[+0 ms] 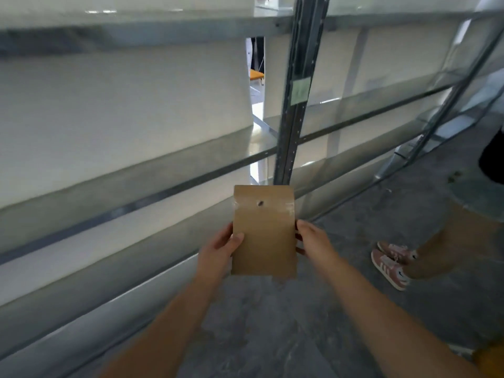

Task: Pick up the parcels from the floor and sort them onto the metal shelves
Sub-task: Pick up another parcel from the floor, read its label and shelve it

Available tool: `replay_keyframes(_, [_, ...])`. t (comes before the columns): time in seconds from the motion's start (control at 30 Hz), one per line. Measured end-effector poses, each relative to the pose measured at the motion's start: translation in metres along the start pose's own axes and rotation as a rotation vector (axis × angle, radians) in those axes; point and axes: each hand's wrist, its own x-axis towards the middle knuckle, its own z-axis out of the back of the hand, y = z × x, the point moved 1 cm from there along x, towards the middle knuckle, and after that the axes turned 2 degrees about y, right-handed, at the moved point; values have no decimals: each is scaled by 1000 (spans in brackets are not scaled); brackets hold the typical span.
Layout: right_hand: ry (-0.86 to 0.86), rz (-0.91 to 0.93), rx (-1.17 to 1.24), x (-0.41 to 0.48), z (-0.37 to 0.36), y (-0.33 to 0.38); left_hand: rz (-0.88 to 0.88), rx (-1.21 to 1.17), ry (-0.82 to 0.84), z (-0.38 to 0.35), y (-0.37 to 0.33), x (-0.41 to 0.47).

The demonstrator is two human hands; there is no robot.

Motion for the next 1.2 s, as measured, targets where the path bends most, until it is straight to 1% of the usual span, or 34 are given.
replay_keyframes(0.13, [16, 128, -19, -25, -35, 67, -135, -40, -45, 33, -72, -23])
replay_keyframes(0.27, [86, 231, -37, -57, -70, 128, -243, -36, -94, 71, -130, -49])
replay_keyframes(0.33, [120, 300, -69, -71, -86, 156, -306, -9, -96, 90, -157, -60])
replay_keyframes(0.43, [173, 407, -116, -92, -109, 192, -428, 86, -152, 113, -194, -80])
replay_keyframes(0.57, [247, 470, -114, -124, -136, 232, -580, 165, -232, 136, -239, -114])
replay_keyframes(0.67, [278, 590, -87, -151, -145, 260, -662, 179, -266, 148, -268, -136])
replay_keyframes(0.73, [320, 669, -52, -167, -150, 276, -694, 148, -279, 156, -282, -149])
replay_keyframes(0.77, [357, 670, -24, -175, -153, 282, -702, 136, -279, 160, -289, -156])
replay_keyframes(0.93, [475, 614, 82, -189, -169, 297, -716, 121, -314, 178, -318, -181])
replay_keyframes(1.1, [674, 580, 70, -206, -173, 306, -680, 142, -310, 184, -330, -195])
replay_keyframes(1.2, [661, 598, 85, -213, -174, 313, -667, 119, -292, 193, -329, -197])
